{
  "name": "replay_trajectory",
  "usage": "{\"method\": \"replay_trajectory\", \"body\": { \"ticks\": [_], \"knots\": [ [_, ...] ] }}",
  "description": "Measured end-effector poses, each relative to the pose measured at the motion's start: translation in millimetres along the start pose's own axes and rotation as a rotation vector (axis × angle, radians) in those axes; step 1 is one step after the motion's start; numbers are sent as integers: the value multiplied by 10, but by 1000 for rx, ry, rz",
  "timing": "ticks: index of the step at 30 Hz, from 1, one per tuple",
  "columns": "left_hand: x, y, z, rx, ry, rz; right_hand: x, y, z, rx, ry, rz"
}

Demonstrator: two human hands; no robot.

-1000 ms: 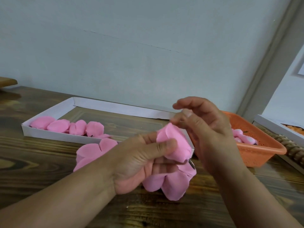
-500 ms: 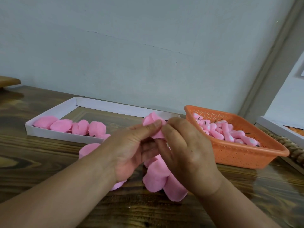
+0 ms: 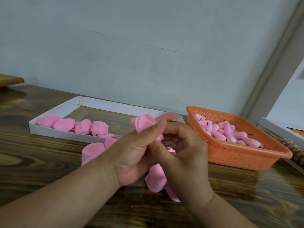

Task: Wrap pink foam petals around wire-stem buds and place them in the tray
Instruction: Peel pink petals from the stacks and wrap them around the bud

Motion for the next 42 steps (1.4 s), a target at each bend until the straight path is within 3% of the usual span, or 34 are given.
{"method": "replay_trajectory", "body": {
  "ticks": [3, 6, 8, 10, 13, 16, 30, 34, 38, 42],
  "knots": [
    [-66, 5, 6, -16, -20, 92, -177, -132, -16, 138, -303, 381],
    [-103, 23, 6, -44, -29, 220, -276, -239, -51, 264, -476, 623],
    [-116, 45, 19, -84, -33, 202, -259, -208, -29, 289, -419, 534],
    [-141, 60, 20, -125, -67, 156, -177, -141, 3, 278, -187, 163],
    [-113, 80, -2, -205, -87, 68, 13, -90, -14, 116, 191, -395],
    [-50, 50, -25, -242, -103, 54, 85, -94, -39, 23, 287, -542],
    [-153, -13, -28, -114, -142, 378, -192, -189, -62, 246, -385, 348],
    [-285, 45, 54, -173, -179, 466, -241, -78, 88, 348, -365, 146],
    [-701, 395, 190, -433, -260, 585, -494, 412, 363, 97, -342, -185],
    [-1034, 734, 317, -539, -251, 698, -752, 690, 455, -19, -385, -257]
  ]
}}
Point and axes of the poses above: each hand's wrist, its own z-axis towards the middle knuckle, its own y-axis out of the back of the hand, x = y × z, the point moved 7 cm from there along z, towards the middle knuckle
